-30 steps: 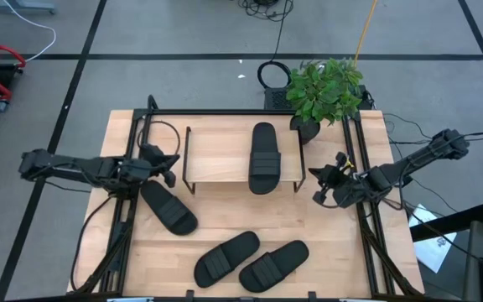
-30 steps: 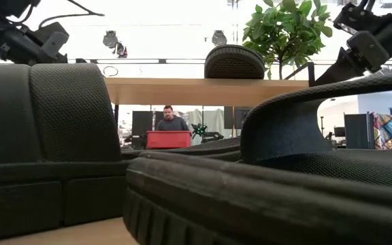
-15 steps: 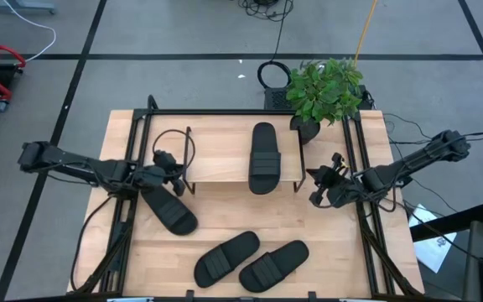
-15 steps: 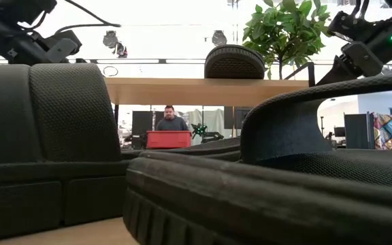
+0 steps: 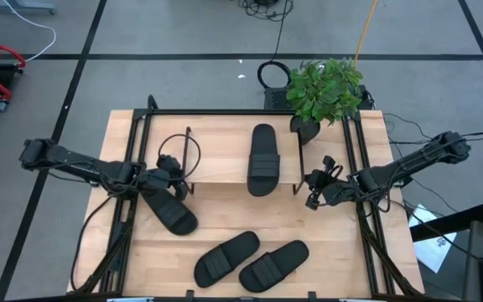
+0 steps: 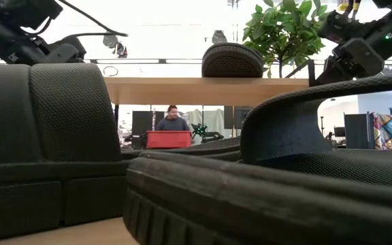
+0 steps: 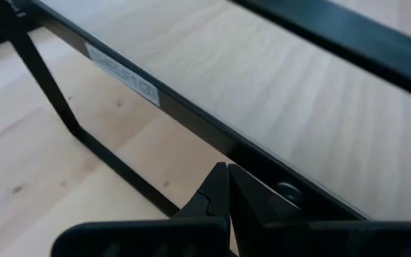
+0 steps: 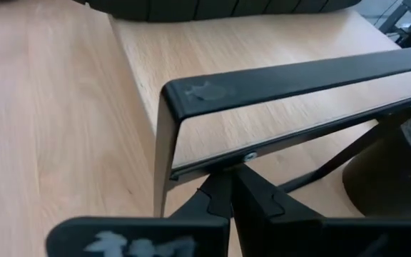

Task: Pick and place slides into the shelf
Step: Adjust the shelf

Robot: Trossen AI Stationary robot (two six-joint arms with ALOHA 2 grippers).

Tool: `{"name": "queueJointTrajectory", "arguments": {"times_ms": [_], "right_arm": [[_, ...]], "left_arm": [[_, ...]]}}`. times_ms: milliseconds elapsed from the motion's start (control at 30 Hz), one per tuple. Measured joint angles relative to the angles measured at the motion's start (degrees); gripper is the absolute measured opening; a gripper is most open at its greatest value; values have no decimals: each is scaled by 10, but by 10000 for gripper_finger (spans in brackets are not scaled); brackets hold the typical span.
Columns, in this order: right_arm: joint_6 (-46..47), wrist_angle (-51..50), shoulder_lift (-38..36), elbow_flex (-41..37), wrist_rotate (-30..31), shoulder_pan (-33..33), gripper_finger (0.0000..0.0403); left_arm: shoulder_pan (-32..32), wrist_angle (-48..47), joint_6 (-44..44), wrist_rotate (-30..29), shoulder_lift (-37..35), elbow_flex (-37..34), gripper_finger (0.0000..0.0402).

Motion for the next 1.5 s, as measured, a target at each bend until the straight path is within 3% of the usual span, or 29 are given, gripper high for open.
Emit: {"name": "queueJointTrajectory", "arguments": {"times_ms": [367,767,1100,1500], "right_arm": [[7,3,0,0,1,0,0],[12,2,-29,1,3,0,0],[18,-15,-41,1,19,0,0],[46,-45,-41,1,34,0,0]], "left_arm": [[-46,2,-18,-23,4,0,0],[-26,-44,-44,-65,1,0,0],[-18,-48,-32,-48,1,0,0],[-18,-101,-34,-97,1,1,0]]}}
